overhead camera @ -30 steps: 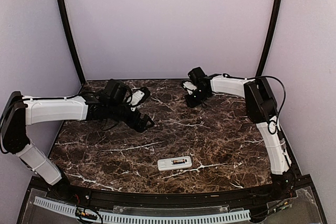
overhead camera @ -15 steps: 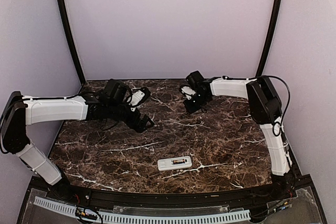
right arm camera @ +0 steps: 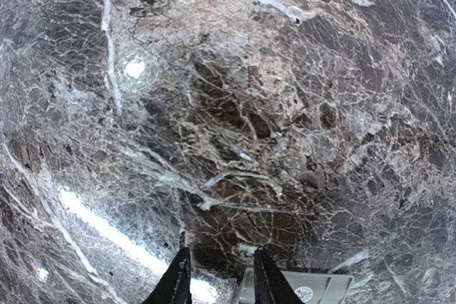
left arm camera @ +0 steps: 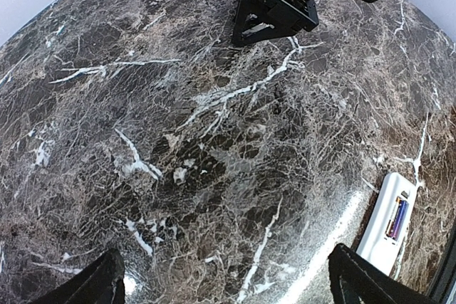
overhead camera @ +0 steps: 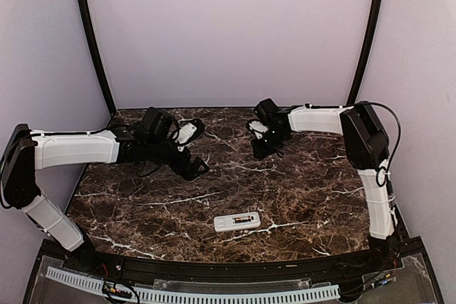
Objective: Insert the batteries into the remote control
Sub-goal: Pick up the battery cover at the center of the board, then pass from the right arm to the left
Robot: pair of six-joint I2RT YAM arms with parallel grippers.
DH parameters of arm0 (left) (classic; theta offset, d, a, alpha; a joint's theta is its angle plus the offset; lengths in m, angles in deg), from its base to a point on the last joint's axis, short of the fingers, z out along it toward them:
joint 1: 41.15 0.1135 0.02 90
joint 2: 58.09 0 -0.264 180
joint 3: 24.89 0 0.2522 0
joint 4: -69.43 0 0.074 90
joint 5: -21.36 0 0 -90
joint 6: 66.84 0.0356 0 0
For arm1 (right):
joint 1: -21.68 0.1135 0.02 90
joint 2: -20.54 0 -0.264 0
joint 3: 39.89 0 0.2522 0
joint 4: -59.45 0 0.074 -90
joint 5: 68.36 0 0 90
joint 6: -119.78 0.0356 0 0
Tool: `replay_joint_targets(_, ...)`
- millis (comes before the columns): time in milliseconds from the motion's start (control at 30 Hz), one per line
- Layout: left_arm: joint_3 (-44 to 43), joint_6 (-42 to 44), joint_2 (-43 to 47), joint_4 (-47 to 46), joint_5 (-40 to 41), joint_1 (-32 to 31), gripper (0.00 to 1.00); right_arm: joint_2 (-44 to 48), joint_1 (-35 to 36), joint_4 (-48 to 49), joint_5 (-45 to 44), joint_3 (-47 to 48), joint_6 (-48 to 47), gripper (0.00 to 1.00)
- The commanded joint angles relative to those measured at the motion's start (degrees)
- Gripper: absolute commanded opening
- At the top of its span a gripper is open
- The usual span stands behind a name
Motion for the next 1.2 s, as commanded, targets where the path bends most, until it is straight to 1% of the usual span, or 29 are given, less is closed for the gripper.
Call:
replay_joint_targets(0, 0.2, 1.1, 0.9, 0.3, -0.9, 0.4, 0.99, 3.2, 1.1, 0.1, -4.2, -1.7, 3.5, 0.30)
replay_joint_targets(67, 0.2, 1.3, 0.8, 0.3, -0.9, 0.4, 0.99, 3.2, 1.3, 0.2, -5.5, -2.8, 4.5, 0.32)
replay_joint_targets(167, 0.1, 1.4, 0.4, 0.3, -1.0, 0.4, 0.99, 2.6, 1.7, 0.1, -7.3, -3.3, 5.2, 0.32)
replay_joint_targets(267, 0.1, 1.3, 0.4, 0.3, -1.2, 0.4, 0.99, 1.7, 1.7, -0.2, -8.3, -2.9, 5.3, 0.22)
replay_joint_targets(300, 0.1, 1.3, 0.5, 0.4, -1.1, 0.4, 0.99, 1.3, 1.7, -0.5, -8.1, -2.6, 5.3, 0.20)
replay_joint_targets(500, 0.4, 1.7, 1.1, 0.4, -0.9, 0.4, 0.99, 0.9, 1.9, -1.6, -8.0, -1.5, 5.5, 0.13)
replay_joint_targets(633, 0.4, 1.9, 1.2, 0.5, -0.9, 0.4, 0.99, 2.5, 2.2, -1.4, -9.5, -3.5, 5.2, 0.13)
replay_joint_targets(733, 0.4, 2.0, 1.1, 0.4, -1.0, 0.4, 0.99, 2.7, 2.4, -1.6, -10.3, -4.2, 5.1, 0.10)
replay_joint_targets(1067, 0.2, 2.3, 0.8, 0.3, -1.4, 0.4, 0.99, 3.1, 3.5, -2.6, -12.7, -4.6, 4.9, 0.12)
replay_joint_targets(1167, 0.2, 2.4, 0.8, 0.4, -1.6, 0.4, 0.99, 2.9, 3.9, -3.4, -13.4, -4.2, 5.0, 0.15)
